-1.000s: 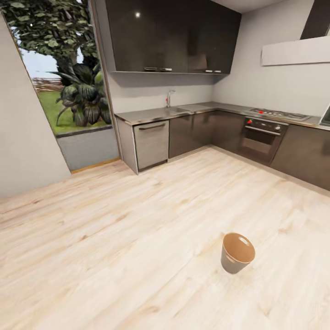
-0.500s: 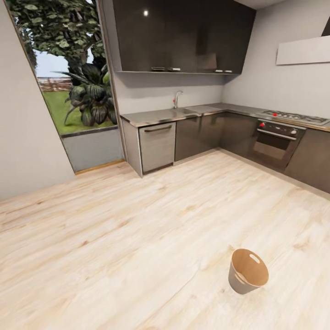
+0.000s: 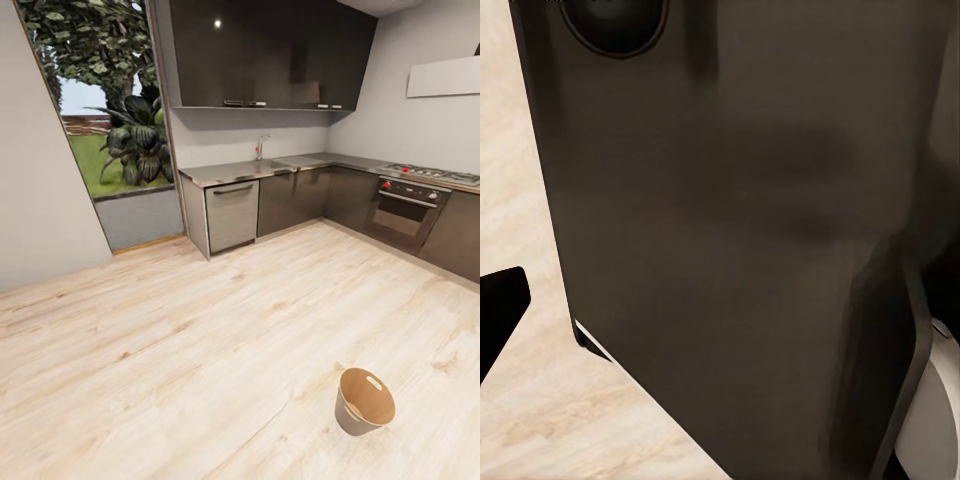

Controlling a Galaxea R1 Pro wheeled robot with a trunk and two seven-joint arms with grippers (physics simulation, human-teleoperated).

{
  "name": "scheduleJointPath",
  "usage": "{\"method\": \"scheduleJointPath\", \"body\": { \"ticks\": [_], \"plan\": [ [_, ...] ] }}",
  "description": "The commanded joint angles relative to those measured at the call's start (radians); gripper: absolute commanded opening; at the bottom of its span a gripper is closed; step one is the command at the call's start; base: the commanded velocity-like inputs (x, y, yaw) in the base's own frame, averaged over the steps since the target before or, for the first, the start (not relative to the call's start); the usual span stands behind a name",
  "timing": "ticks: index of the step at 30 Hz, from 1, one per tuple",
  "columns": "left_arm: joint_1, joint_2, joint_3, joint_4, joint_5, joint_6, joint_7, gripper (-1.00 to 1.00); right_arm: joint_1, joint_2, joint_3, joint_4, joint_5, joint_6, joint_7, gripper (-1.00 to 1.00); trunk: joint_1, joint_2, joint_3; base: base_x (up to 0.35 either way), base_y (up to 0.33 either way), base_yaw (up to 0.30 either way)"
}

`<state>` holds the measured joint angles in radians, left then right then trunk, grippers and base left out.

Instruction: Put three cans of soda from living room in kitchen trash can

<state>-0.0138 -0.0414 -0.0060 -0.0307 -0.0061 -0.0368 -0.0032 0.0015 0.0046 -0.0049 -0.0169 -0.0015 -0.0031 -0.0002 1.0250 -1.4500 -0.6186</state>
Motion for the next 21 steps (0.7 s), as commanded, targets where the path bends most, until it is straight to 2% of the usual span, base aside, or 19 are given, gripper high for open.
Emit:
{"method": "scheduleJointPath", "body": {
  "ticks": [1,12,21],
  "plan": [
    [0.000,0.000,0.000,0.000,0.000,0.000,0.000,1.00,0.000,0.000,0.000,0.000,0.000,0.000,0.001,1.00,0.000,0.000,0.000,0.001,-0.001,-0.006],
    [0.000,0.000,0.000,0.000,0.000,0.000,-0.001,1.00,0.000,-0.001,0.000,0.000,0.000,0.000,0.002,1.00,0.000,0.000,0.003,0.000,0.000,-0.085],
    [0.000,0.000,0.000,0.000,0.000,0.000,-0.001,1.00,0.000,0.000,0.000,0.000,0.000,0.000,0.002,1.00,0.000,0.000,0.007,0.000,0.000,-0.155]
  ]
}}
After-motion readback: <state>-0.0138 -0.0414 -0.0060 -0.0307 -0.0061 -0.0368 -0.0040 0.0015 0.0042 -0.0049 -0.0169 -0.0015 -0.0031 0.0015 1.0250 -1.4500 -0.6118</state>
